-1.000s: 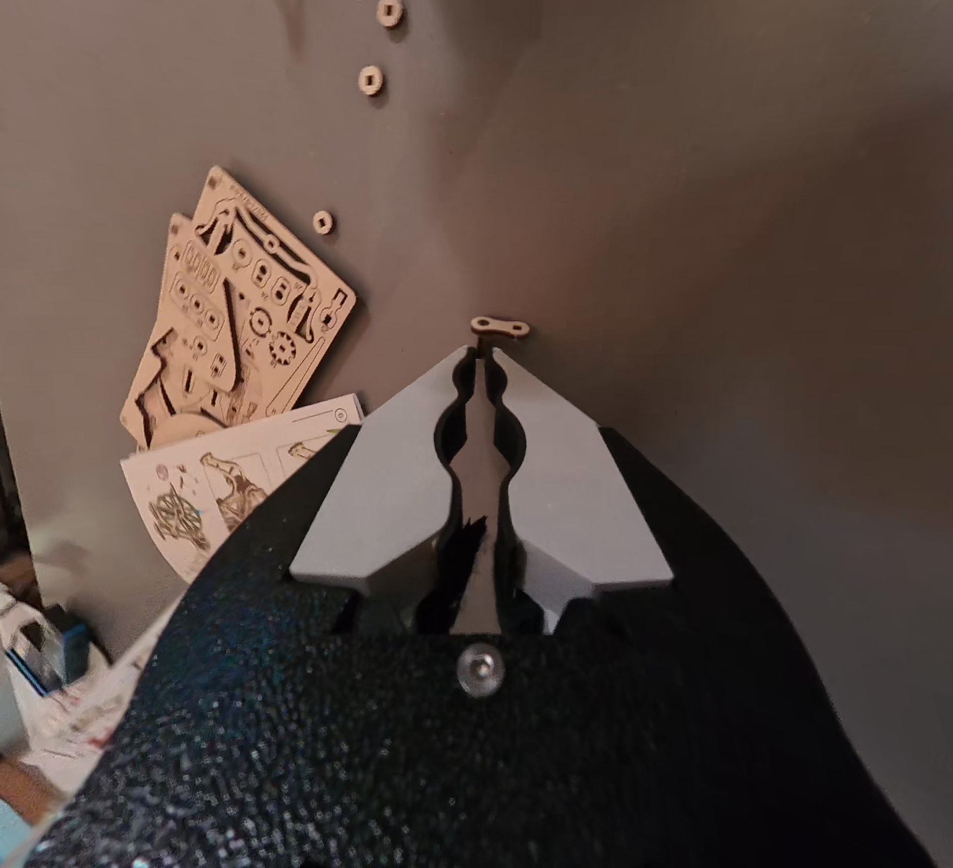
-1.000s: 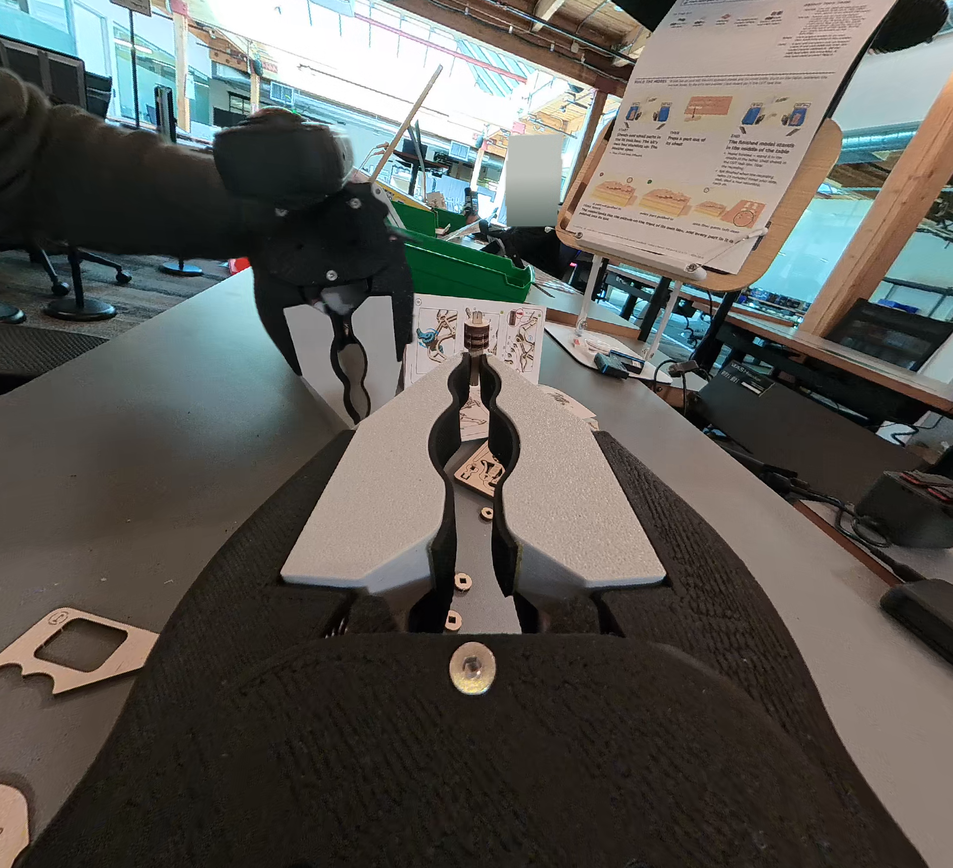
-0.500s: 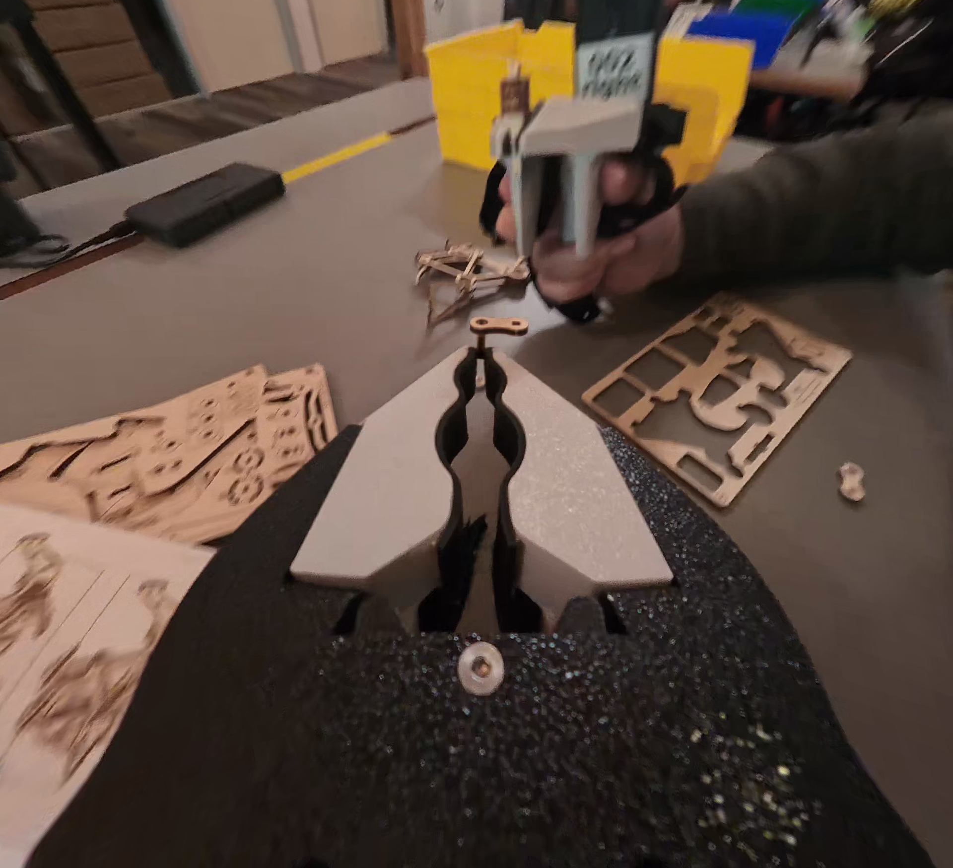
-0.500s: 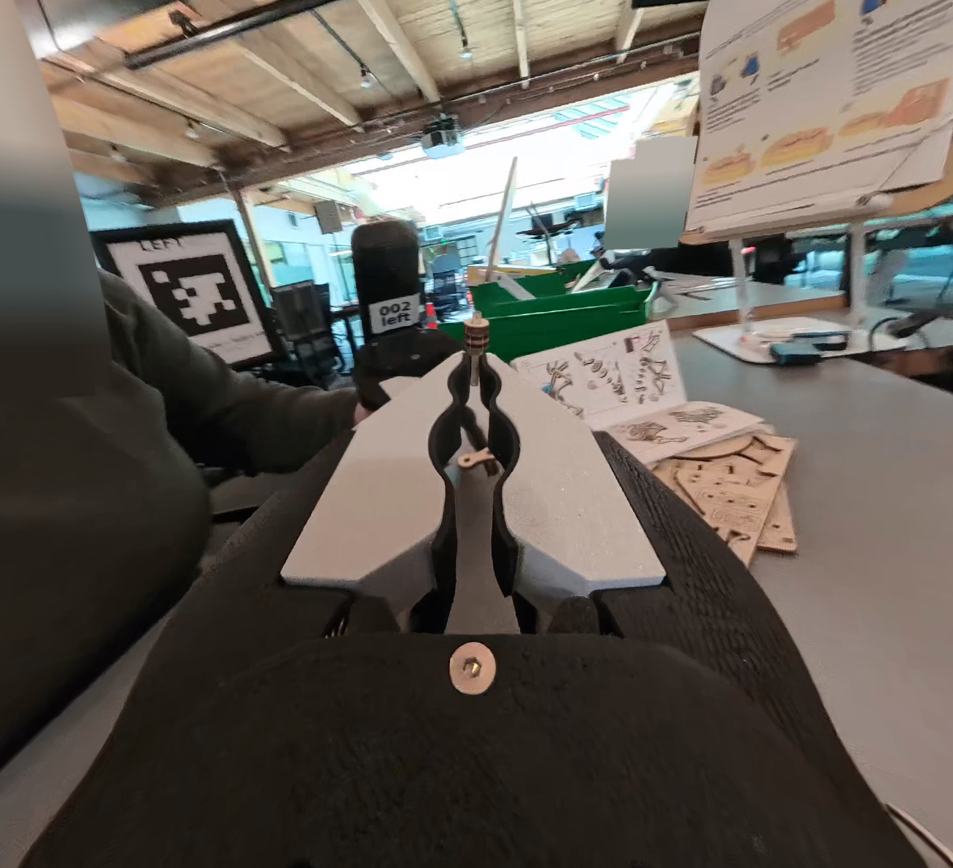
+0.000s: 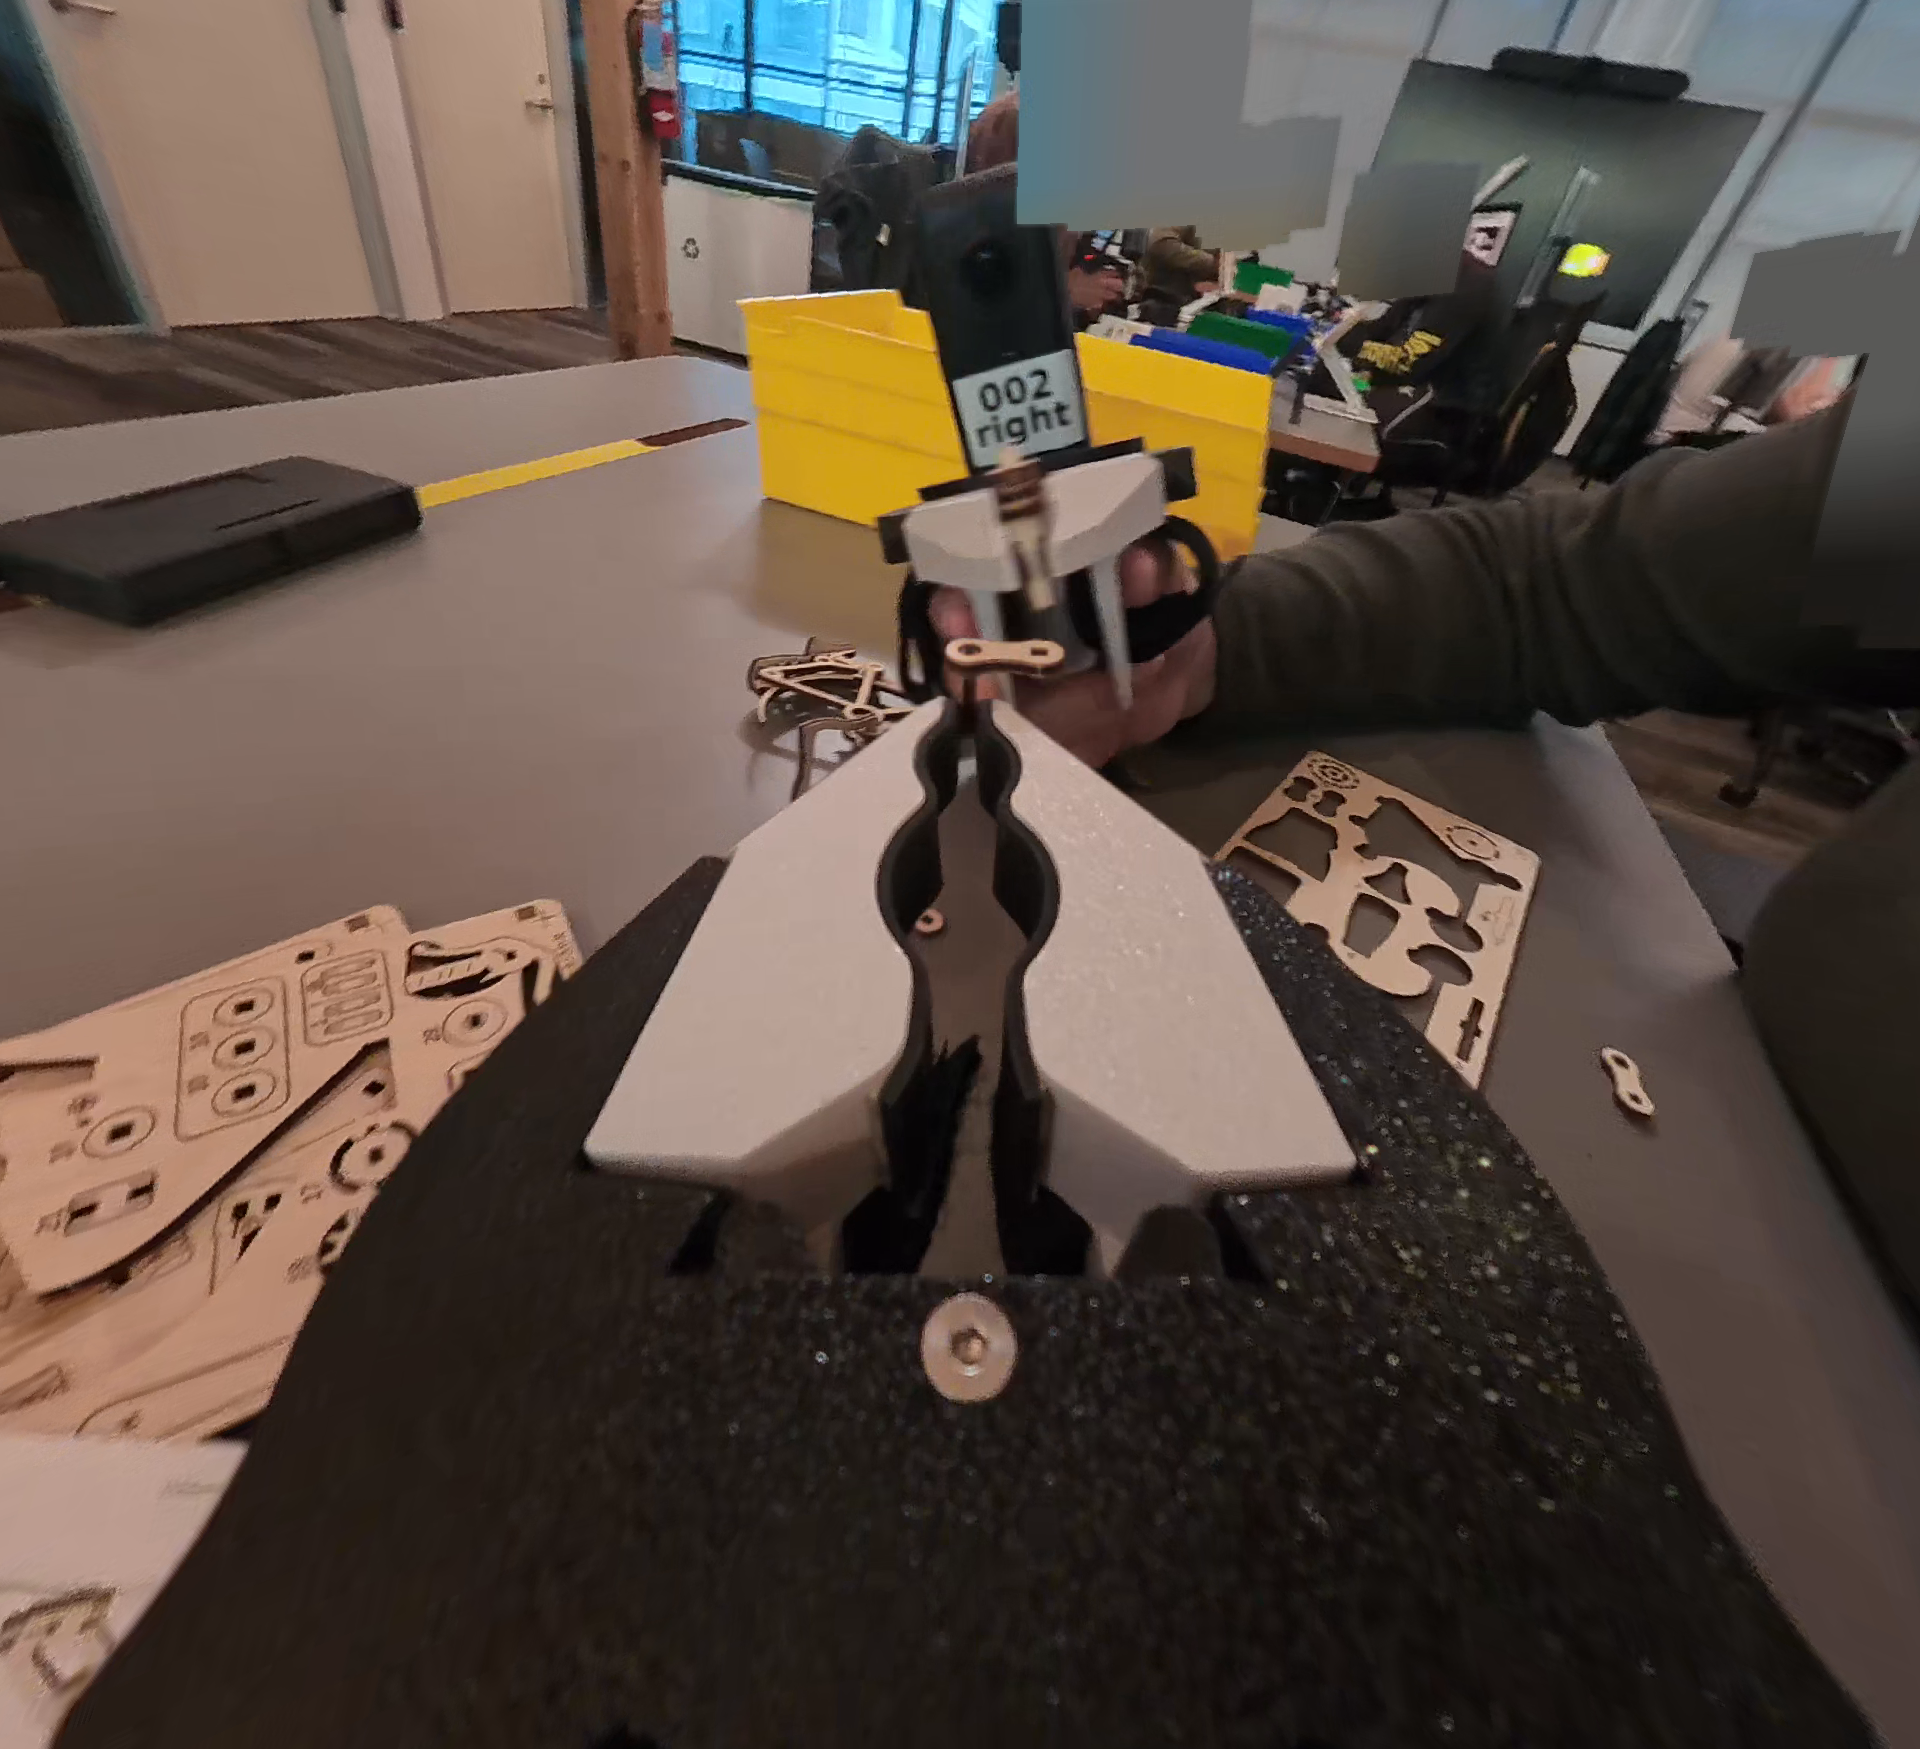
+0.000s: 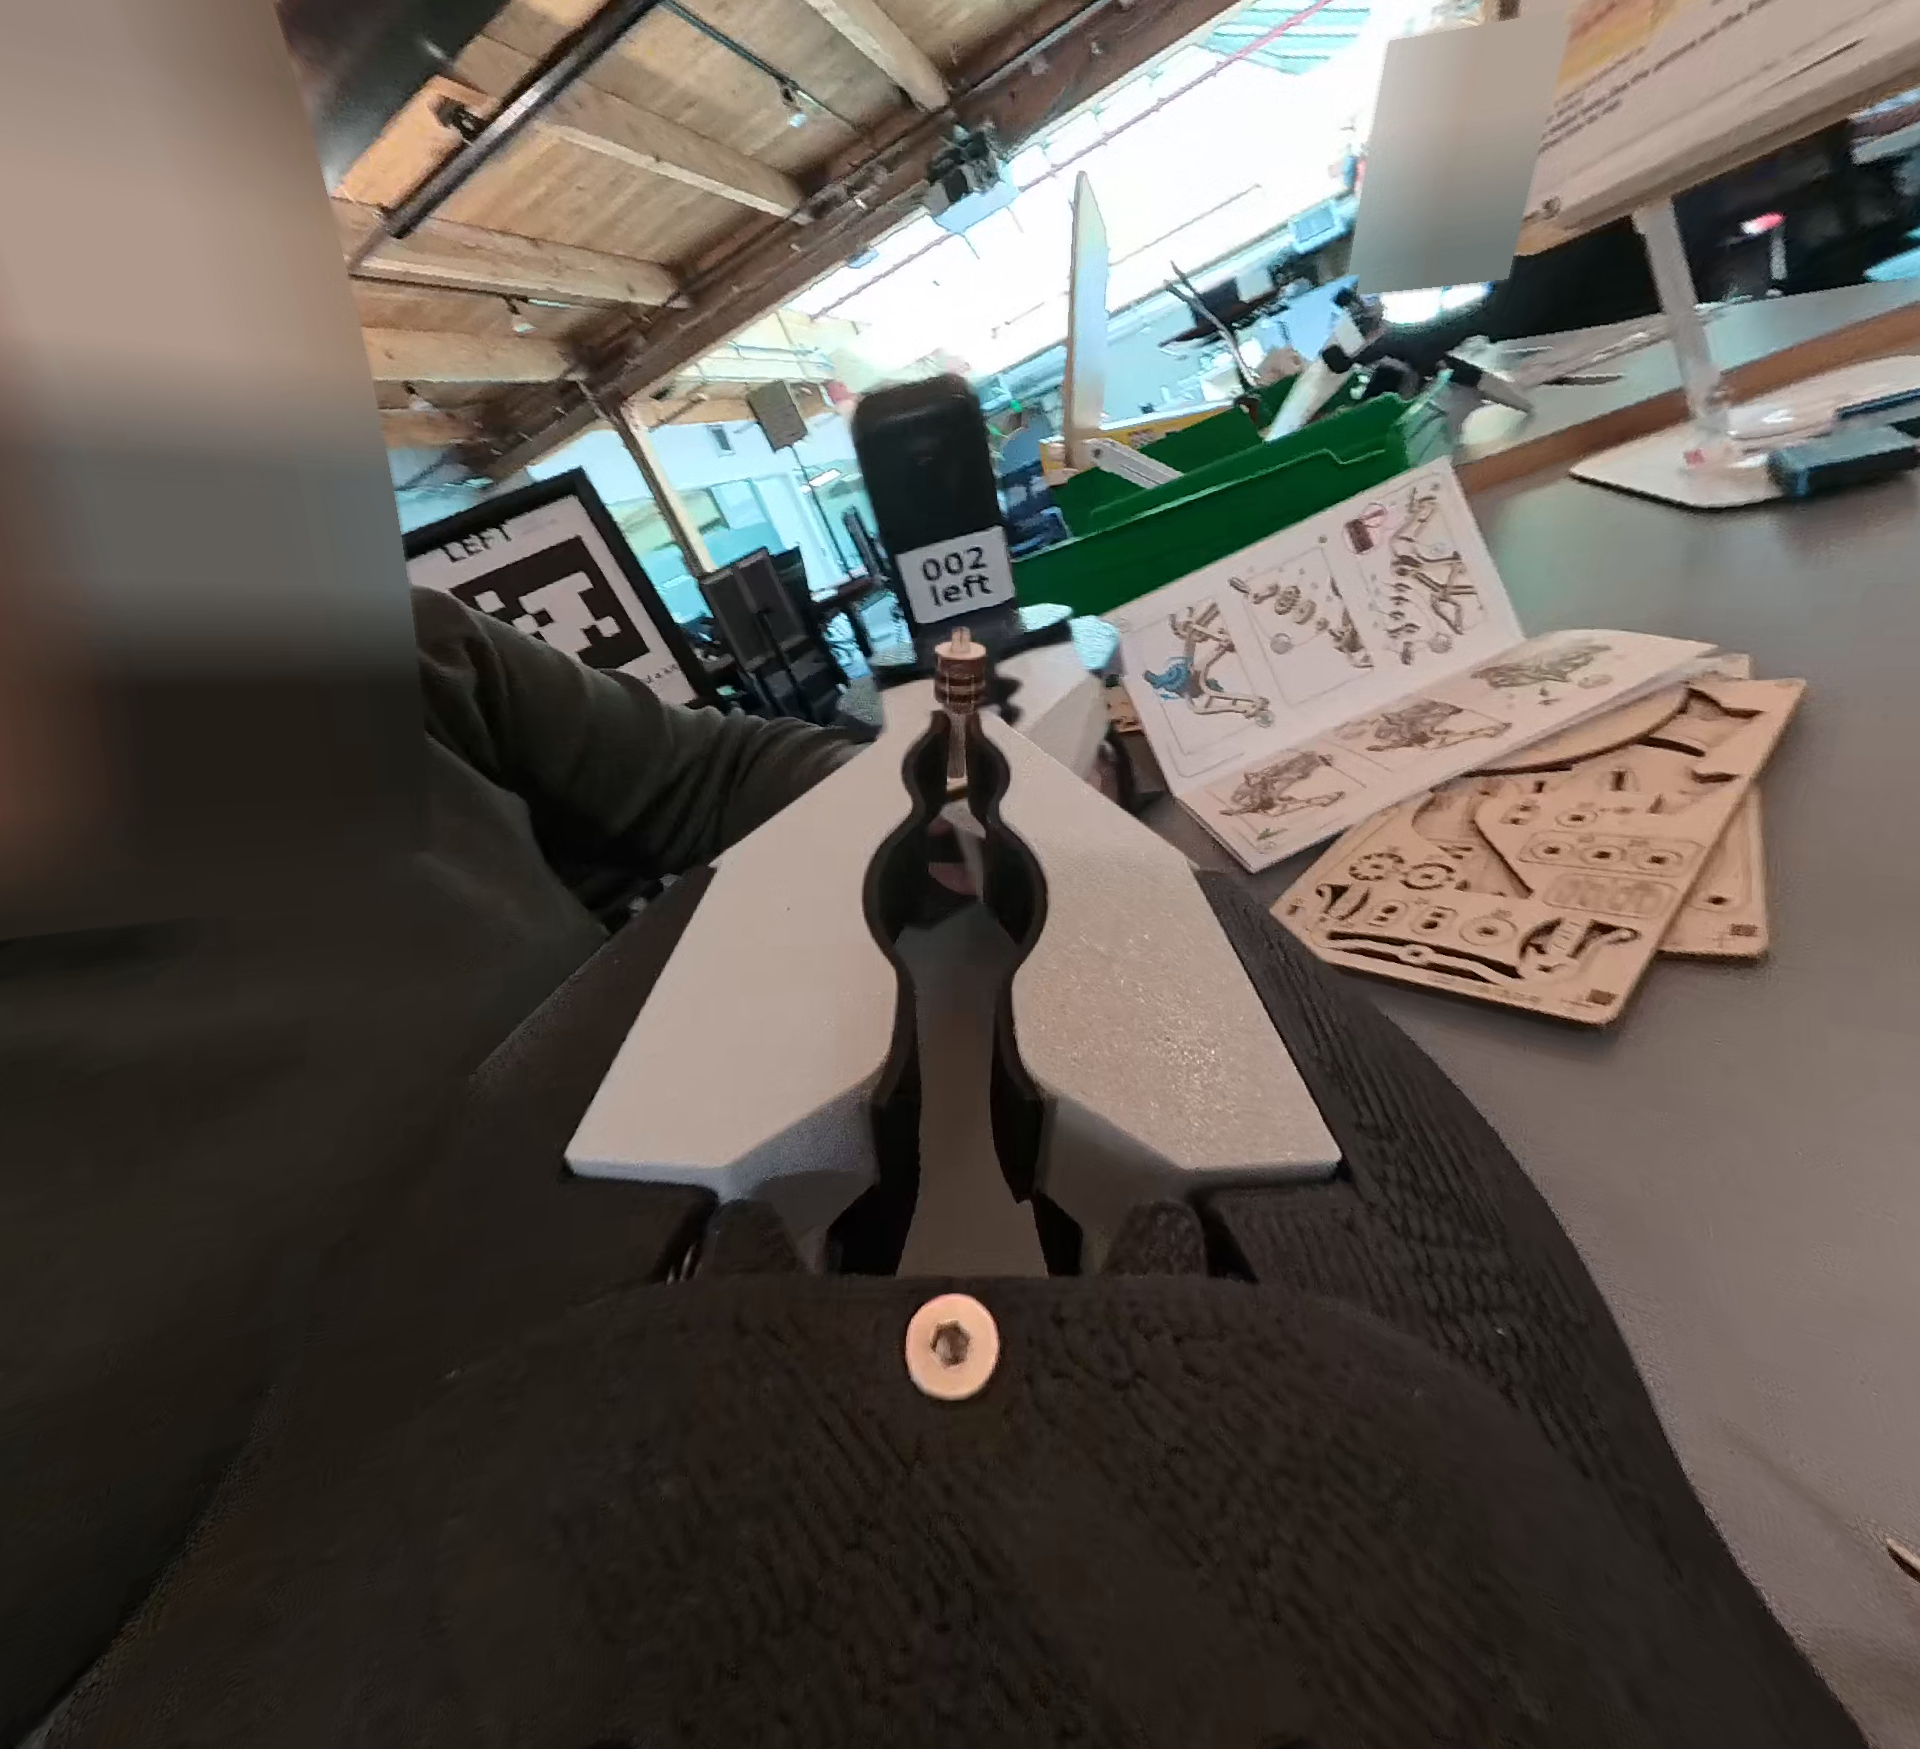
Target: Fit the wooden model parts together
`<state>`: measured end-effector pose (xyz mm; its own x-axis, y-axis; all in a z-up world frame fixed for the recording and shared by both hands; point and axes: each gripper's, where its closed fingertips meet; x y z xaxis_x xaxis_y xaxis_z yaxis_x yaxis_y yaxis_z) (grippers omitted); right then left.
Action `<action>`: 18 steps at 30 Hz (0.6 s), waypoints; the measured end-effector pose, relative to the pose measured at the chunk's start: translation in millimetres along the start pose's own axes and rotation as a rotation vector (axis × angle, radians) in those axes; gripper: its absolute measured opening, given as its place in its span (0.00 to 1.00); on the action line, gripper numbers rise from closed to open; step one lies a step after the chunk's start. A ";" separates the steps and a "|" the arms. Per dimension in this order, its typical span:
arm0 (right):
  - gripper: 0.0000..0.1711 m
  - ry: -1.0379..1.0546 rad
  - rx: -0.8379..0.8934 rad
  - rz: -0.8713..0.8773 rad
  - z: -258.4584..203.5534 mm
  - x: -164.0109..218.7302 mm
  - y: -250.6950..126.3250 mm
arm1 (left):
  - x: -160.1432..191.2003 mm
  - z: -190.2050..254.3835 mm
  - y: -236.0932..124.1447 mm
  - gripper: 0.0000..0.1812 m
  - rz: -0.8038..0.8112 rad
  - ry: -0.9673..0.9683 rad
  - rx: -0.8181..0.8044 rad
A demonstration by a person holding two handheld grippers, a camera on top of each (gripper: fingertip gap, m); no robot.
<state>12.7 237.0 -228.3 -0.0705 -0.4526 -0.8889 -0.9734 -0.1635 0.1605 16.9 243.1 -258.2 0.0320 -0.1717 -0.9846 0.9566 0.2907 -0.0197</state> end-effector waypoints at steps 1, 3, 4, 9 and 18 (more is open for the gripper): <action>0.00 0.002 -0.020 0.009 -3.3 -0.9 -0.1 | 1.4 -3.6 -1.6 0.00 -0.008 -0.010 -0.026; 0.00 -0.019 -0.022 0.012 -5.2 0.8 0.3 | 3.9 -9.4 -4.7 0.00 -0.027 -0.008 -0.084; 0.00 -0.037 -0.007 0.013 -4.2 1.8 0.6 | 5.0 -9.3 -5.2 0.00 -0.037 -0.001 -0.095; 0.00 -0.096 0.089 0.024 5.1 2.5 2.9 | 6.6 -8.6 -6.2 0.00 -0.058 0.049 -0.140; 0.00 -0.104 0.198 0.034 18.1 0.7 3.8 | 2.3 -14.8 -11.4 0.00 -0.030 0.064 -0.208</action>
Point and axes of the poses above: each gripper's, where its closed fingertips meet, y out along the fingers, x out of its underside, z = x × y across the jaws, and after that the axes turned 11 degrees about x, right-handed
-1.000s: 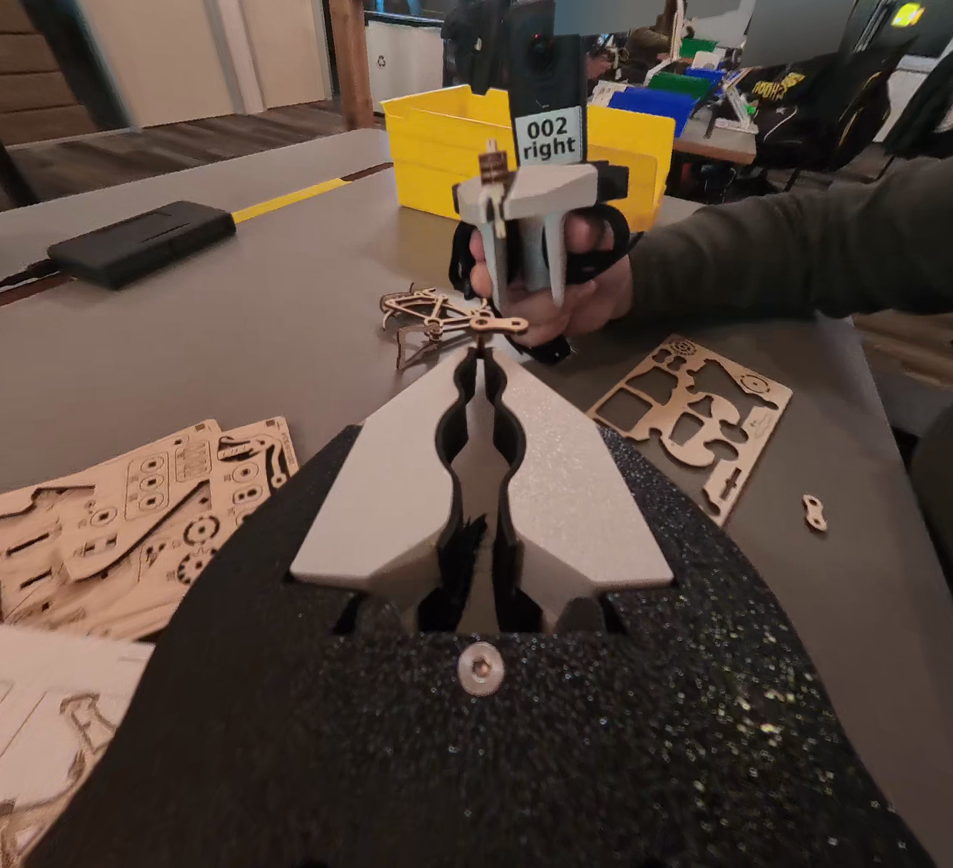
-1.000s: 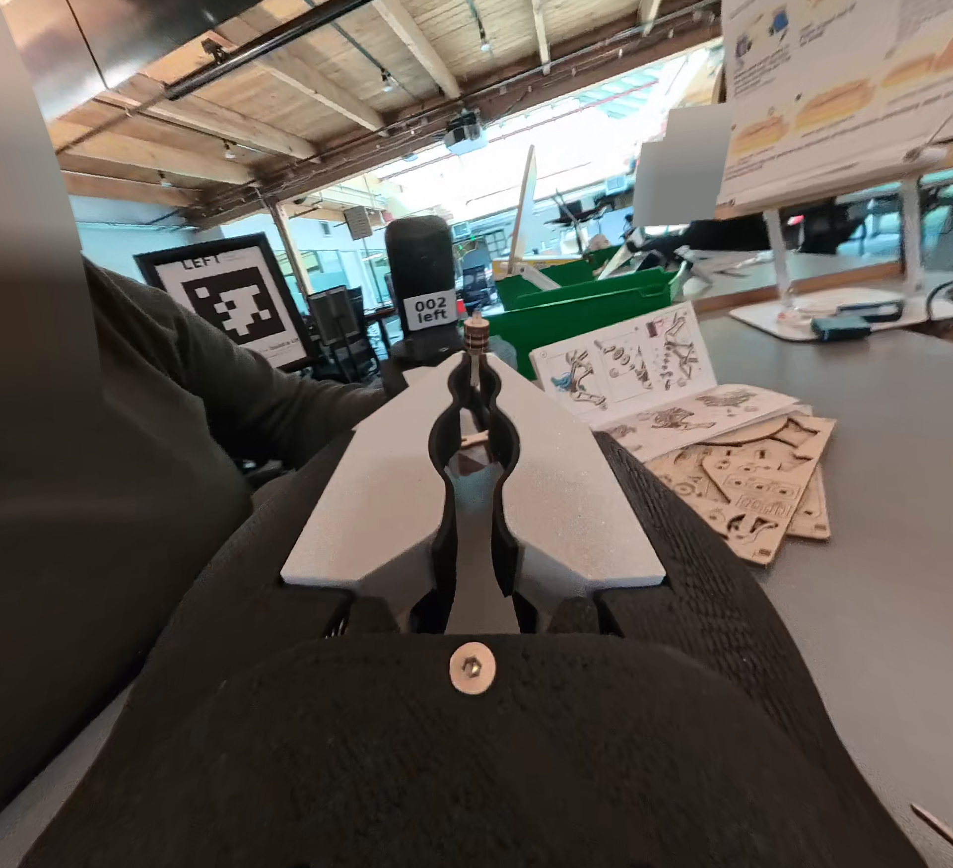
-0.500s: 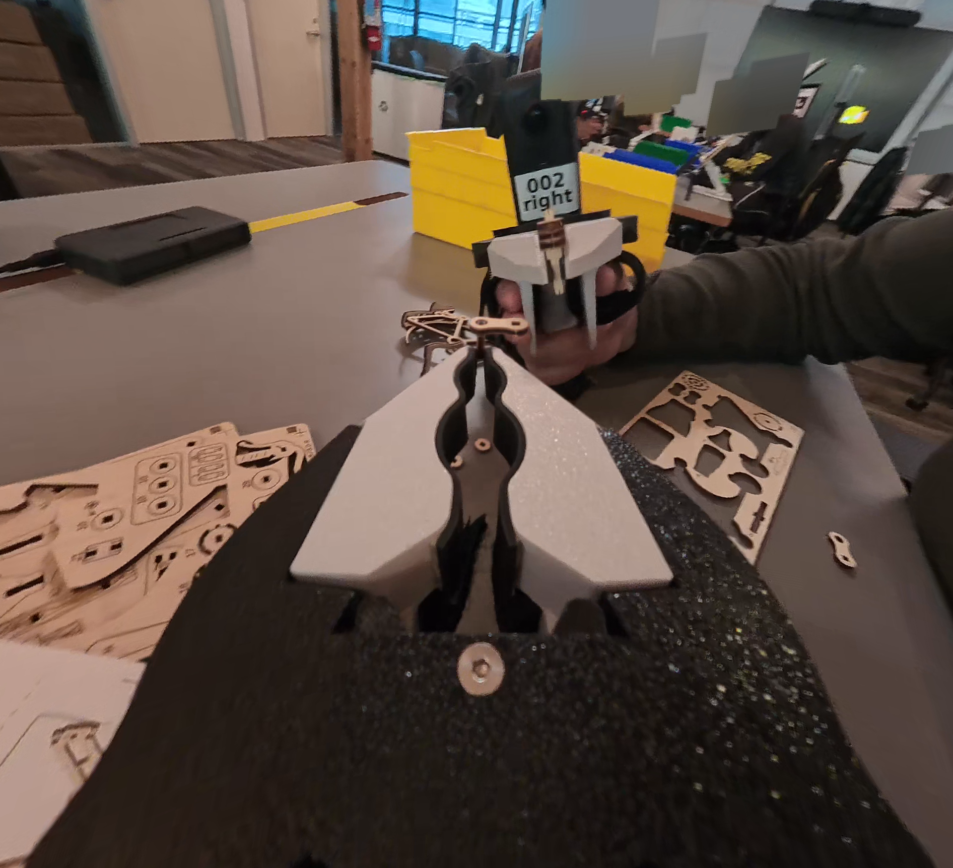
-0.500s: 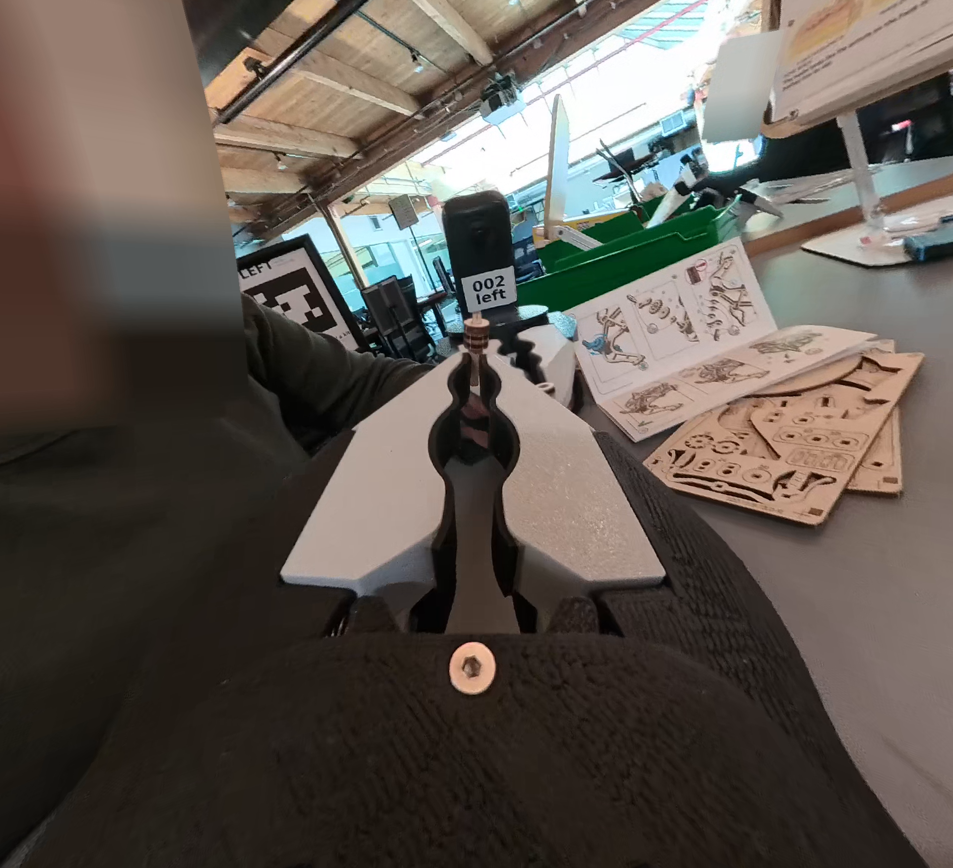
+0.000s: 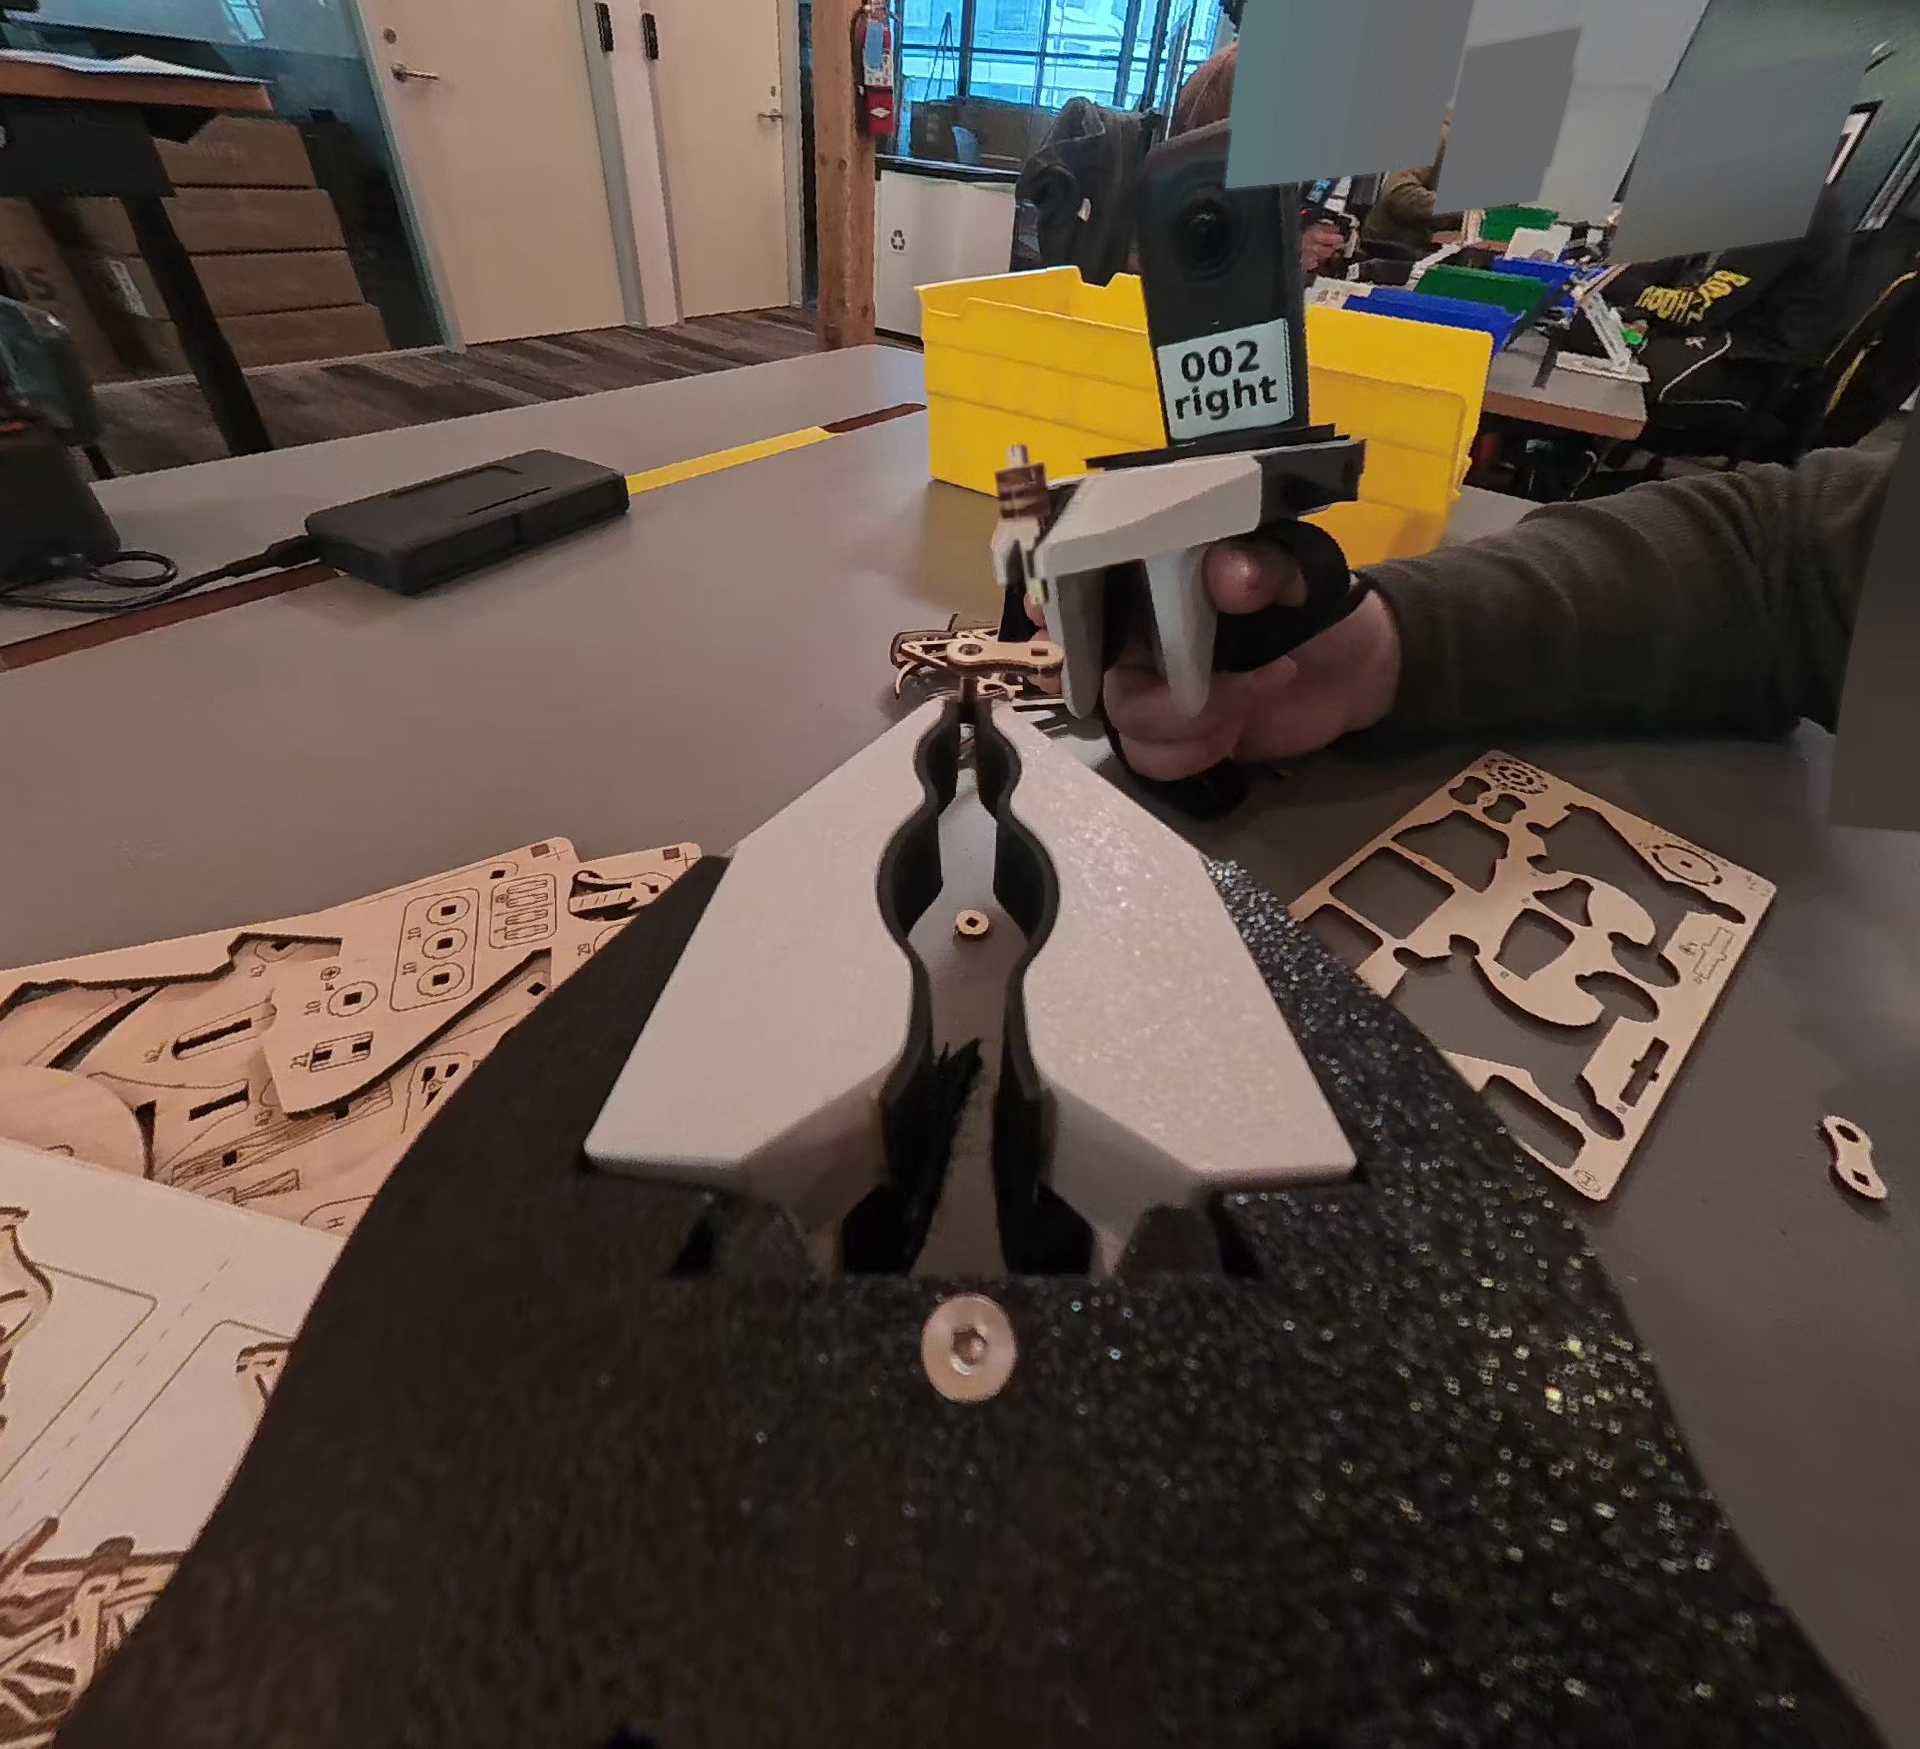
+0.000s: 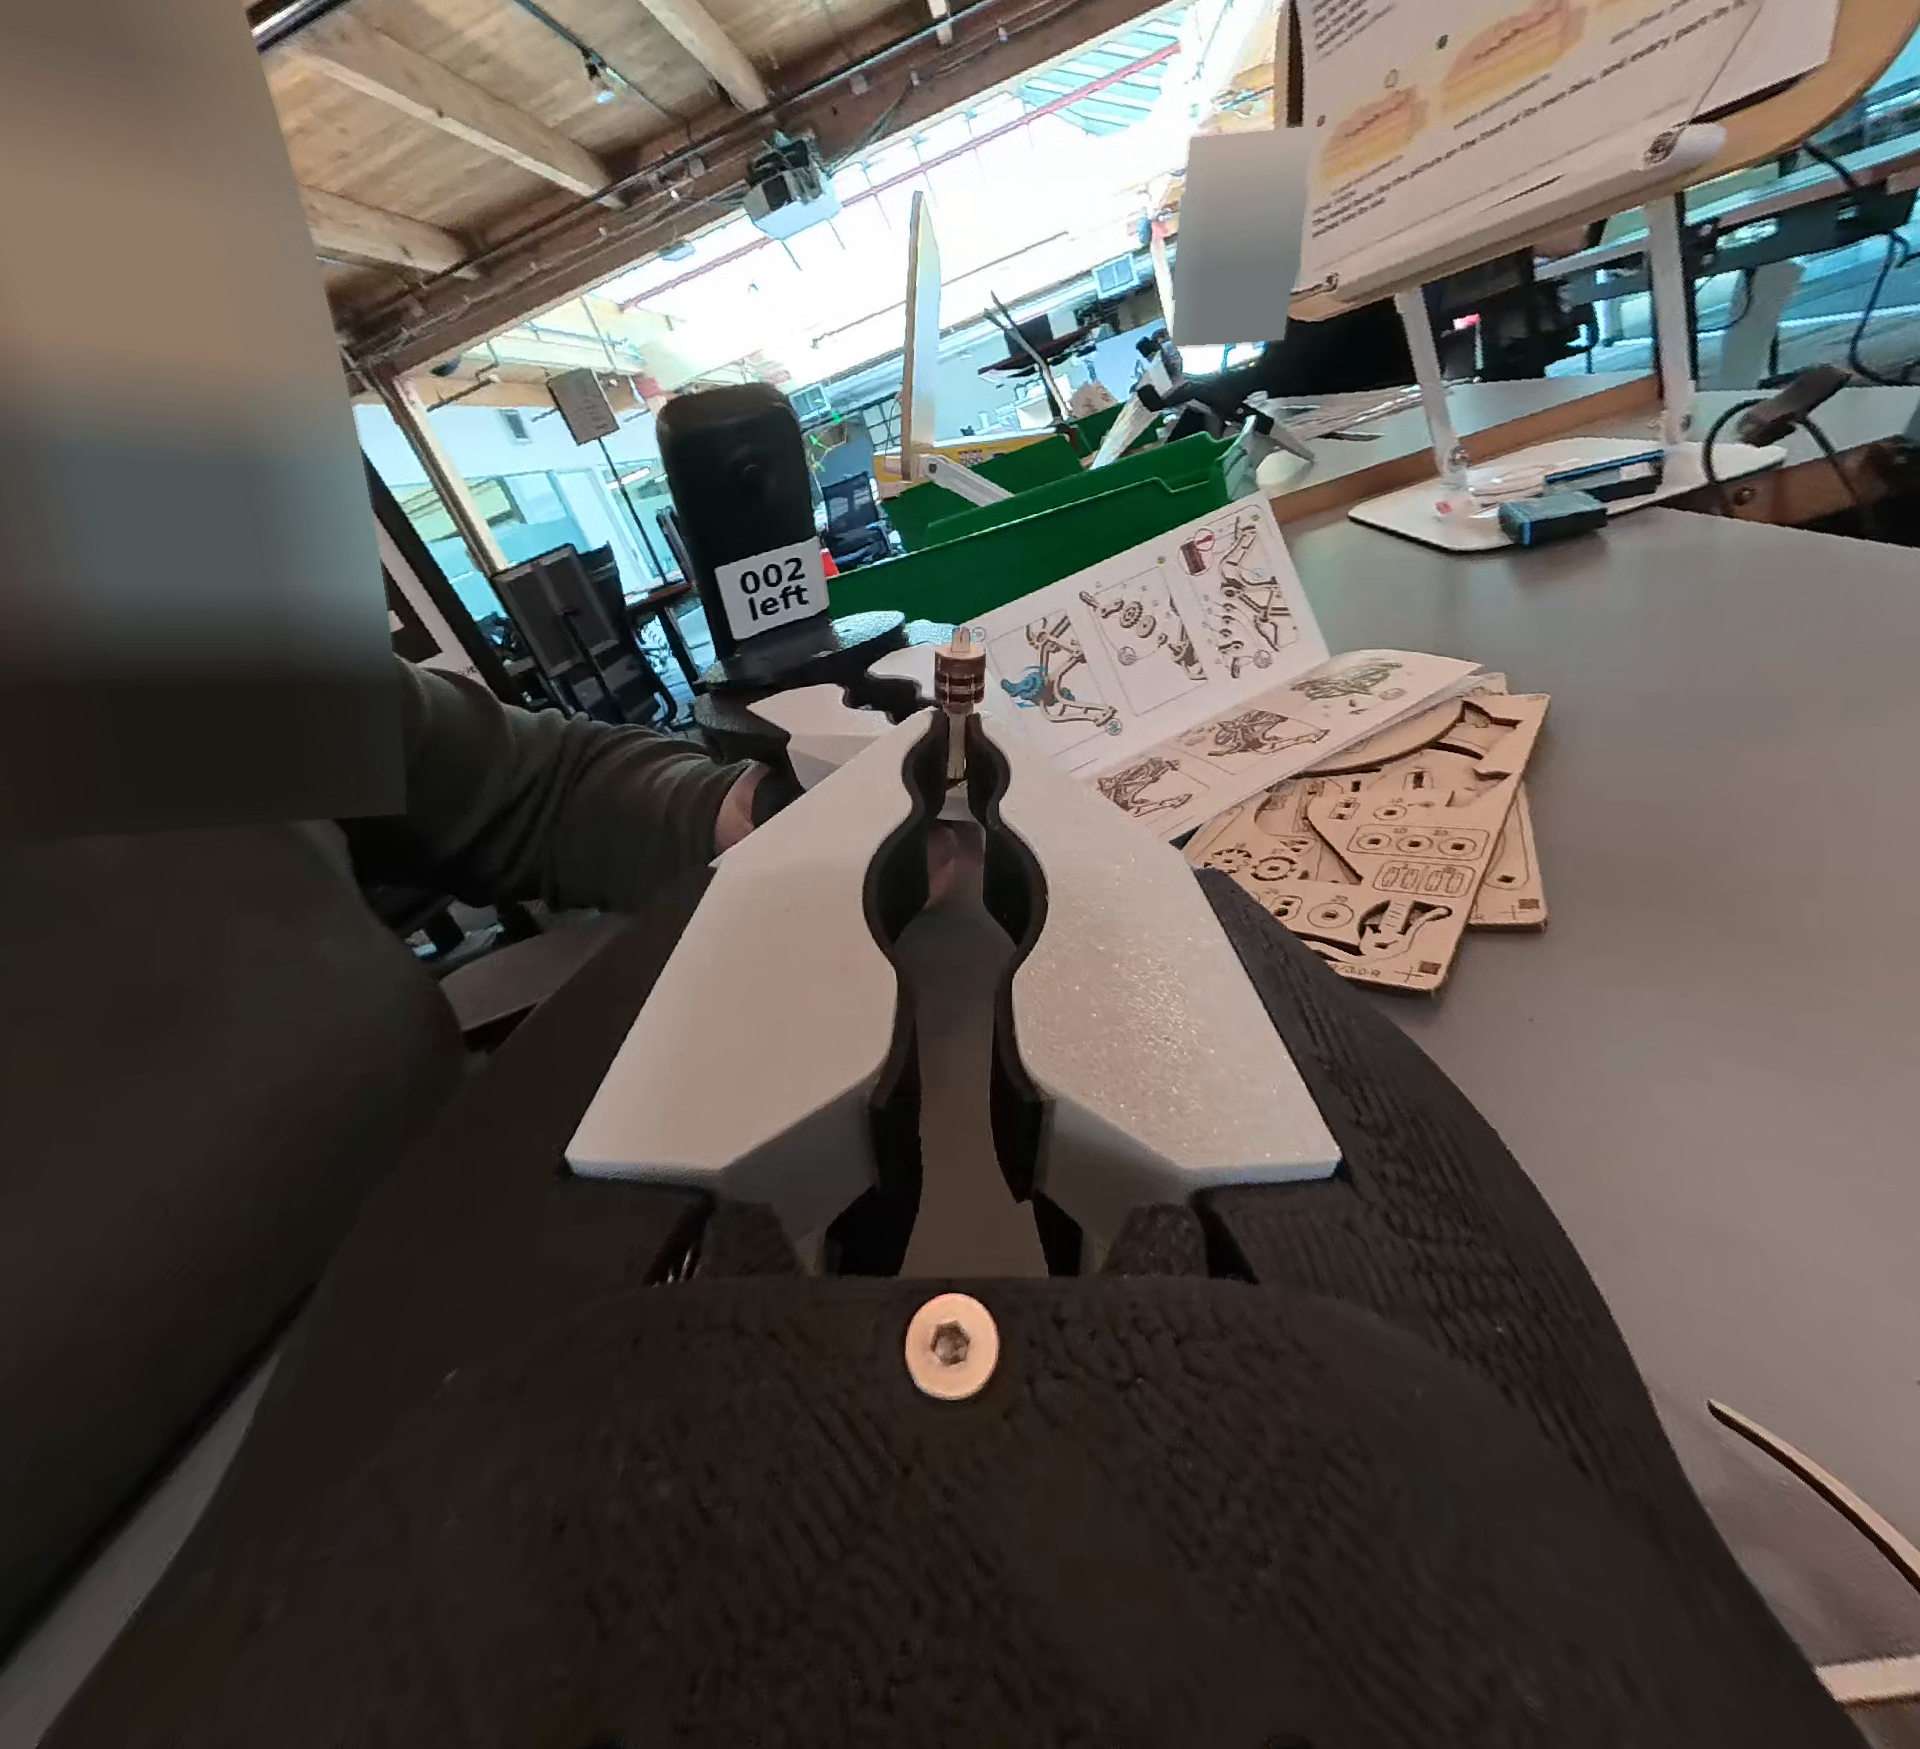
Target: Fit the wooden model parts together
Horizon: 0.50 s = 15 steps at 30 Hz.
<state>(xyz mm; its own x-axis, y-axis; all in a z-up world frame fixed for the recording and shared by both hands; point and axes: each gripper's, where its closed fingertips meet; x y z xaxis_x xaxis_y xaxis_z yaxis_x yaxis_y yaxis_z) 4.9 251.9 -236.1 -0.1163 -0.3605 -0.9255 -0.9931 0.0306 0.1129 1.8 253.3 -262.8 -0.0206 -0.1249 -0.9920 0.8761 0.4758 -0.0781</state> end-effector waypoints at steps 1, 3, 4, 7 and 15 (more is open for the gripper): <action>0.00 0.008 0.001 0.004 0.8 -0.7 -0.4 | 0.2 0.5 0.2 0.00 -0.002 0.004 0.001; 0.00 0.018 0.004 0.008 2.1 -1.6 -0.8 | -0.1 0.9 0.1 0.00 -0.001 0.009 0.000; 0.00 0.017 0.006 0.009 2.1 -1.7 -0.8 | -0.4 0.9 -0.1 0.00 0.001 0.010 -0.001; 0.01 -0.010 0.037 0.009 4.1 -4.5 -1.8 | -1.2 0.0 -1.2 0.00 0.007 0.022 -0.015; 0.01 0.091 0.231 -0.624 20.9 51.9 -29.2 | 3.9 -12.9 -7.9 0.00 -0.088 0.289 -0.175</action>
<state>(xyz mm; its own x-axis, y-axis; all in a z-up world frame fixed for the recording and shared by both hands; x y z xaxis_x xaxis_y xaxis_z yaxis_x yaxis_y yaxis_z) 27.6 251.8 -294.9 0.4720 -0.4523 -0.7568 -0.8522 -0.0142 -0.5230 -11.3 260.3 -267.3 -0.2494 0.0675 -0.9661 0.7697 0.6192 -0.1554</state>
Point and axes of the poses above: each gripper's, where its closed fingertips meet, y out along the fingers, x out of its underside, z = x × y across the jaws, and after that the axes turned 11 degrees about x, right-handed
